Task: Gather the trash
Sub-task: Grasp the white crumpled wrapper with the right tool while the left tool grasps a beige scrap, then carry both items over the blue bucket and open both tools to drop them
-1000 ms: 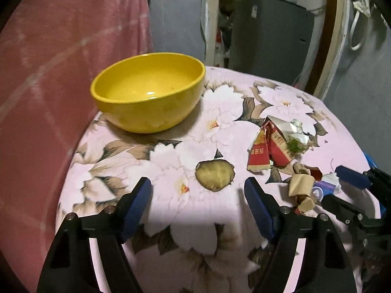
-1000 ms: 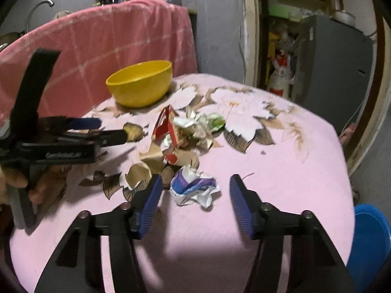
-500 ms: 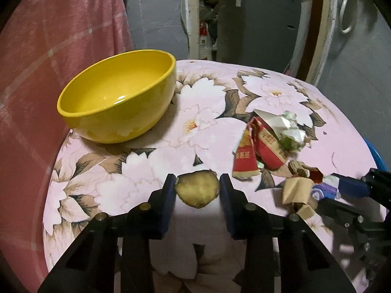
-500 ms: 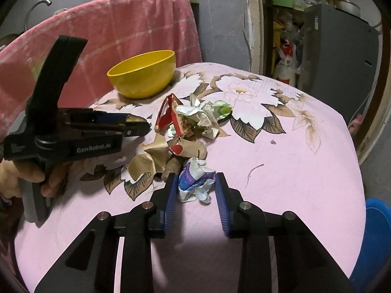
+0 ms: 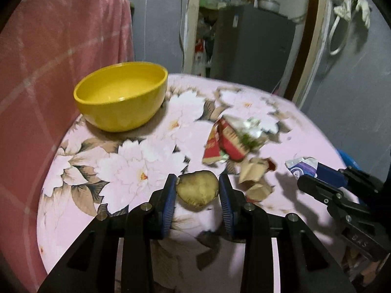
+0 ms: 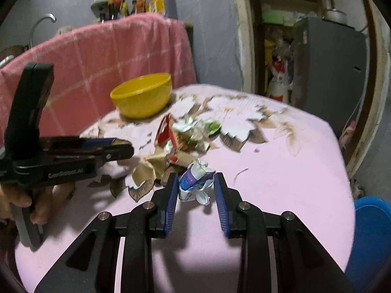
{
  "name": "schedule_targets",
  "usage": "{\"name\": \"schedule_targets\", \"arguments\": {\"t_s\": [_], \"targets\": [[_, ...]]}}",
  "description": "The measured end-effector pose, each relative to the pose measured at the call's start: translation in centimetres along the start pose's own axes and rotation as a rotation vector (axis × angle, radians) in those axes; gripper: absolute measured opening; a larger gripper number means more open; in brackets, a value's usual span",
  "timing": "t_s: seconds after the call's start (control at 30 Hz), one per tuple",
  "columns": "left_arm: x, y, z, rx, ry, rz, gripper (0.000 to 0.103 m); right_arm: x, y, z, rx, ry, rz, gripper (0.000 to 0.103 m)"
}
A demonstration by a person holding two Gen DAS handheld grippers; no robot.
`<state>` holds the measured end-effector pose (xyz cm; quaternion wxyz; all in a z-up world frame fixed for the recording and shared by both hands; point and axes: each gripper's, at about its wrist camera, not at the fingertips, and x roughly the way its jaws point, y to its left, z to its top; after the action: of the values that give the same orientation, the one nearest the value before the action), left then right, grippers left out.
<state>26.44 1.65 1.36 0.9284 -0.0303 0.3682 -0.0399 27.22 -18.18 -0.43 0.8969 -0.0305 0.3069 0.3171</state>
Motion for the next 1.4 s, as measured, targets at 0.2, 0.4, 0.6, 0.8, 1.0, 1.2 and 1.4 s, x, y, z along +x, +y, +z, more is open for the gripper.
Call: {"name": "schedule_targets", "arguments": {"t_s": [0.2,0.4,0.6,0.8,1.0,1.2,1.4], "targets": [[-3.2,-2.1,0.9,-0.036,-0.156,-0.040,0.030,-3.5,-1.4,-0.3,0.051,-0.152,-0.028,0.027],[-6.0,-4.3,2.1,-0.052,-0.313,-0.102,0.030,-7.7,-1.5,-0.1,0.025,-0.343,-0.101,0.027],[-7.6,-7.7,3.1,0.006,-0.399,-0.156,0.030,-12.0,-2.9,-0.2,0.059,-0.531,-0.162,0.027],[-7.7,-11.9,4.4,0.054,-0.434,-0.241,0.030,-15.8,-4.3,-1.4,0.066,-0.663,-0.300,0.027],[-6.8,-16.5,4.9,0.099,-0.434,-0.324,0.030,-18.0,-6.4,-2.4,0.103,-0.711,-0.427,0.027],[-4.9,-20.8,5.0,0.145,-0.385,-0.389,0.030,-19.3,-10.0,-3.4,0.223,-0.676,-0.515,0.028],[-2.0,-23.9,5.3,0.171,-0.285,-0.446,0.030,-19.2,-14.6,-4.6,0.423,-0.584,-0.523,0.028]]}}
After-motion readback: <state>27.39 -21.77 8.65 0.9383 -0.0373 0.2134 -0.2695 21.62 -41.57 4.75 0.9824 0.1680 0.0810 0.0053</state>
